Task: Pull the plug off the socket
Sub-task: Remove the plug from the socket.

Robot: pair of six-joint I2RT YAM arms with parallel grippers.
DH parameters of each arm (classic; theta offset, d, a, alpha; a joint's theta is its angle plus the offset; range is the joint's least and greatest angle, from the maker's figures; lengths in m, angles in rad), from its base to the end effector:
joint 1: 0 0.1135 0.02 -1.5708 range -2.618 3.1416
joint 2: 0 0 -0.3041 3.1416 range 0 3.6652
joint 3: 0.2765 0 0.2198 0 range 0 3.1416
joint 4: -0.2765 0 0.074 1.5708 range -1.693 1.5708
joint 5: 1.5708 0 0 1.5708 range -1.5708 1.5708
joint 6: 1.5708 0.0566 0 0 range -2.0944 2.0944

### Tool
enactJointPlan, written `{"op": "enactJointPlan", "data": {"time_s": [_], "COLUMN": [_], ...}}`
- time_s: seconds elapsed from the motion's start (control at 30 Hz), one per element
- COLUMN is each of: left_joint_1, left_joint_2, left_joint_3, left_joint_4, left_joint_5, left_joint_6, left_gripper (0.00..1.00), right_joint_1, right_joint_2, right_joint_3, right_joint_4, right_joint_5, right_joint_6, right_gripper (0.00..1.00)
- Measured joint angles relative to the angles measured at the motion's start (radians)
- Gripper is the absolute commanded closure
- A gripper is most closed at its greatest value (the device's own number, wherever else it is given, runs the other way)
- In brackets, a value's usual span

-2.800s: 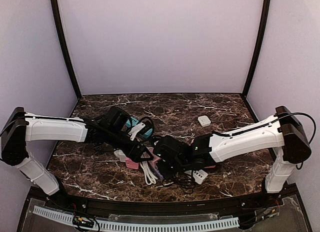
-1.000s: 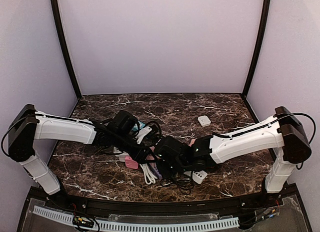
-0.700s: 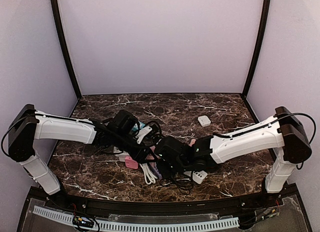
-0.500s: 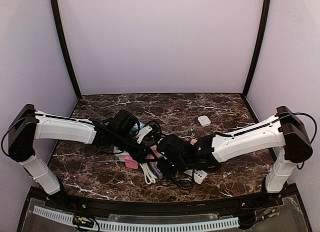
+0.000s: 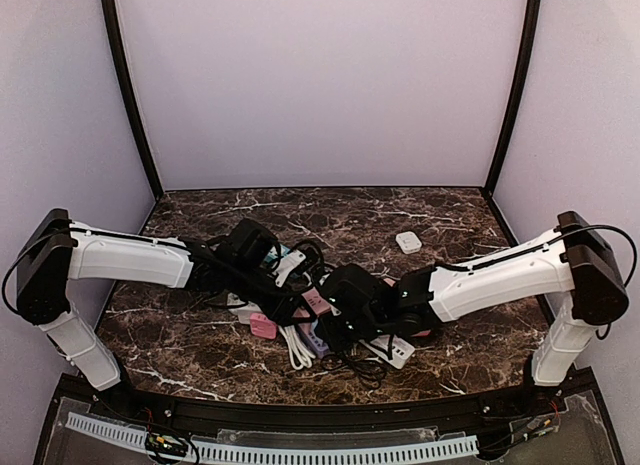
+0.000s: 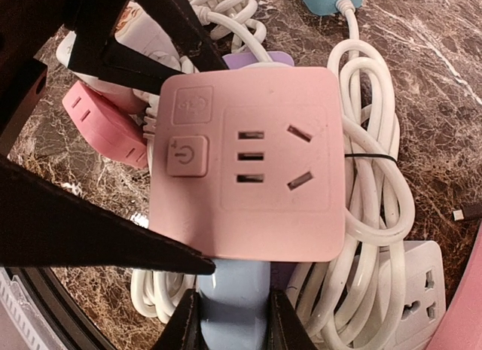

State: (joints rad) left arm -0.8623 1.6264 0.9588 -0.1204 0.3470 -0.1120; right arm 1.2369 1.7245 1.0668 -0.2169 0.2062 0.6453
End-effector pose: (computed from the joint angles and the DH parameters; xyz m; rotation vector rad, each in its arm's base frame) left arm 0.2000 -0.2630 0.2431 1.0711 2.2324 -0.8596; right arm 0.1268 0.3302 0.2330 -0.6414 2.4281 0.5831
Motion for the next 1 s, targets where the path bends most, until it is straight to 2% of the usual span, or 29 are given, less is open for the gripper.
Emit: {"op": "enactJointPlan", "data": {"time_s": [0.63,1.0], "left_joint_1": [0.0,0.0], "left_joint_2": [0.013,0.018], "left_joint_3": [0.018,0.024], "left_joint_4": [-0.024,-0.027], "left_joint_5": [-0.005,-0.012], "left_joint_6": [0.004,0.003], "left_gripper": [0.57,0.59], "right_joint_1": [0.076,0.075], "right_joint_2": [0.071,0.069], "right_joint_3": [0.127,0.122], "right_joint_4": [-0.163,-0.163], "right_joint_5": [0.18,0.187], "right_joint_6": [0.072,0.09], "right_gripper": [1.0,1.0]}}
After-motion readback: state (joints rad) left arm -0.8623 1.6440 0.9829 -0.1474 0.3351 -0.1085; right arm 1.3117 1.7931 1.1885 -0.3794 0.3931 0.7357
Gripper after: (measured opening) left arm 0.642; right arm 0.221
